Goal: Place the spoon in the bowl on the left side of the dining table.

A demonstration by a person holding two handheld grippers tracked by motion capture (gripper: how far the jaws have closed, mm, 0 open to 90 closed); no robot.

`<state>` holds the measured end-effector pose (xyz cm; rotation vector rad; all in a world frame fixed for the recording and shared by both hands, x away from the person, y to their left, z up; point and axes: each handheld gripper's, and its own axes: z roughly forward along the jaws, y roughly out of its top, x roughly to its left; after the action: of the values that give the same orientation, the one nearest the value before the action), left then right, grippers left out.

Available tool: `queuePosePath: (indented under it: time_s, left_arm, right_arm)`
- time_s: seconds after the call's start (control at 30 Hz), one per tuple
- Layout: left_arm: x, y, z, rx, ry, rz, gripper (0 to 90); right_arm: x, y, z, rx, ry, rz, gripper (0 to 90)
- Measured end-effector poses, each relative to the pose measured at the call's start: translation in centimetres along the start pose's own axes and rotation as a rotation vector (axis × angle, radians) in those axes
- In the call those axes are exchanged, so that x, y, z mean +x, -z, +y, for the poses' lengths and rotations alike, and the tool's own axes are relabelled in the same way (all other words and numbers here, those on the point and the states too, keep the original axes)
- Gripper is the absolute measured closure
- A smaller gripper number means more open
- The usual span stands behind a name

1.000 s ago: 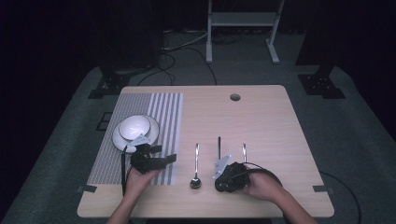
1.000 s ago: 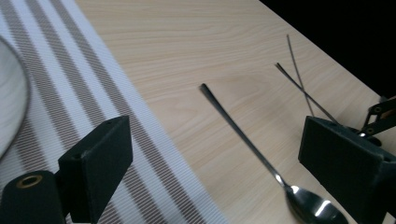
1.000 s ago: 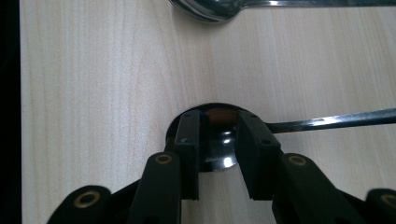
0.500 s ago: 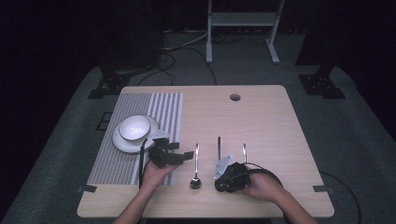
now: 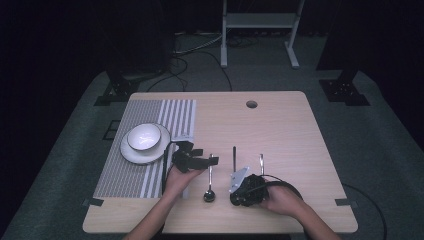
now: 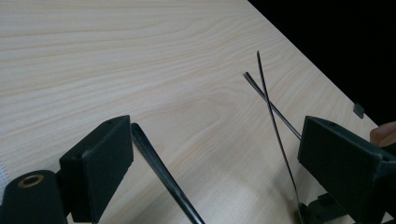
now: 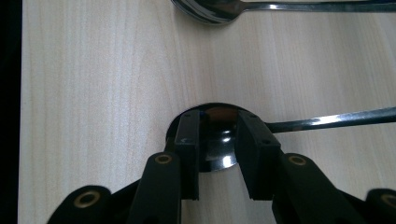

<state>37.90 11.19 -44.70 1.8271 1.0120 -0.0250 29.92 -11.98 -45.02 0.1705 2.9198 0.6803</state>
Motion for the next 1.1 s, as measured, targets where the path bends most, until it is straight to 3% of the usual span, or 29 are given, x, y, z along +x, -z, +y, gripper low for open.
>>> queuePosePath:
  time_s: [0.2,0.8,1.1]
  left_arm:
    - [-0.1,-0.9,0.3,0.011,0.001,0.001,9.4]
    - [-2.0,-3.8,2.0,0.054,-0.057,-0.01,13.2]
    - [-2.1,-4.9,2.4,0.072,-0.05,-0.005,15.8]
  right_arm:
    - [0.0,0.0,0.0,0.002,0.008,-0.001,69.9]
    - [0.0,0.0,0.0,-0.001,0.012,0.002,69.9]
    - [0.0,0.0,-0.1,-0.008,0.012,-0.001,69.9]
